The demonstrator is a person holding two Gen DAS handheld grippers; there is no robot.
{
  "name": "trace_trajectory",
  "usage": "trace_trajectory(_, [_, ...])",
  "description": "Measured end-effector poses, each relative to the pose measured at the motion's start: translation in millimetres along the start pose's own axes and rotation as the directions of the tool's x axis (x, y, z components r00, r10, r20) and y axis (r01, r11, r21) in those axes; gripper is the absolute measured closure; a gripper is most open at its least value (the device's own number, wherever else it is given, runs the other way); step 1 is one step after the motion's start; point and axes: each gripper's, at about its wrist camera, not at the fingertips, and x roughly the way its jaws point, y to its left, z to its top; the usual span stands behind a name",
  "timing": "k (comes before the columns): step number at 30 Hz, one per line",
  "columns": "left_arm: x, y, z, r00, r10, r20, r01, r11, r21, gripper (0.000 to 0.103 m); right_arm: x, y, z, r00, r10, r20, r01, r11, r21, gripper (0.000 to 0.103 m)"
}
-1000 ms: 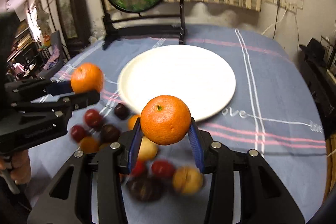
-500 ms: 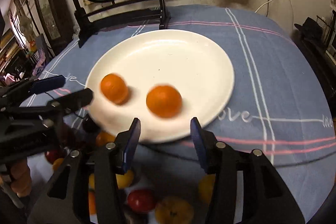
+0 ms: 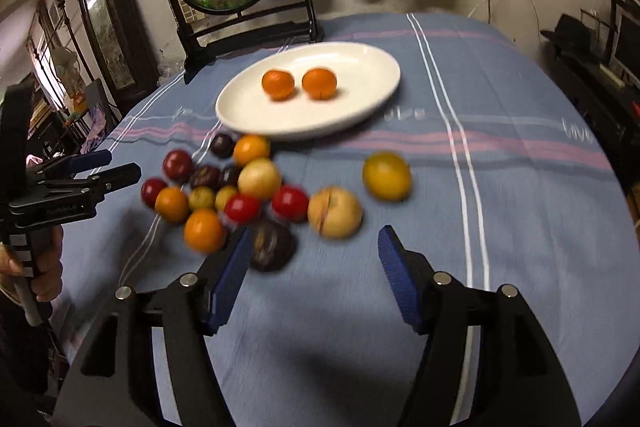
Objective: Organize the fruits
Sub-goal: 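Grasp the dark brown fruit with the right tool while the left grasps a red tomato, place both on plate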
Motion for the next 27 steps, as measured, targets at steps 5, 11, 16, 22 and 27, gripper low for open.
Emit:
trace_trajectory(5, [8, 5, -23, 0.999, -0.011, -0.047, 0.011, 1.0, -0.004, 0.015, -5, 2, -26, 1.0, 0.013, -0.017, -0.012, 1.0, 0.026, 0.037])
trace_trajectory(11, [20, 13, -35, 0.997, -0.003, -0.083, 0.003, 1.0, 0.005, 0.016, -5, 6, -35, 0.999, 0.015, -0.038, -0.014, 0.999, 0.029, 0.037])
trace_trajectory(16, [39, 17, -34, 0.992, -0.014, -0.126, 0.016, 1.0, 0.016, 0.036, 0, 12, -38, 0.998, 0.029, -0.049, -0.028, 0.999, 0.022, 0.037])
trace_trajectory(22, [55, 18, -24, 0.99, -0.027, -0.138, 0.033, 0.999, 0.043, 0.042, 5, 21, -37, 0.997, 0.036, -0.065, -0.037, 0.999, -0.002, 0.037])
trace_trajectory(27, [62, 8, -16, 0.99, -0.02, -0.137, 0.033, 0.996, 0.088, 0.057, 9, 22, -33, 0.997, 0.032, -0.071, -0.032, 0.999, -0.002, 0.037])
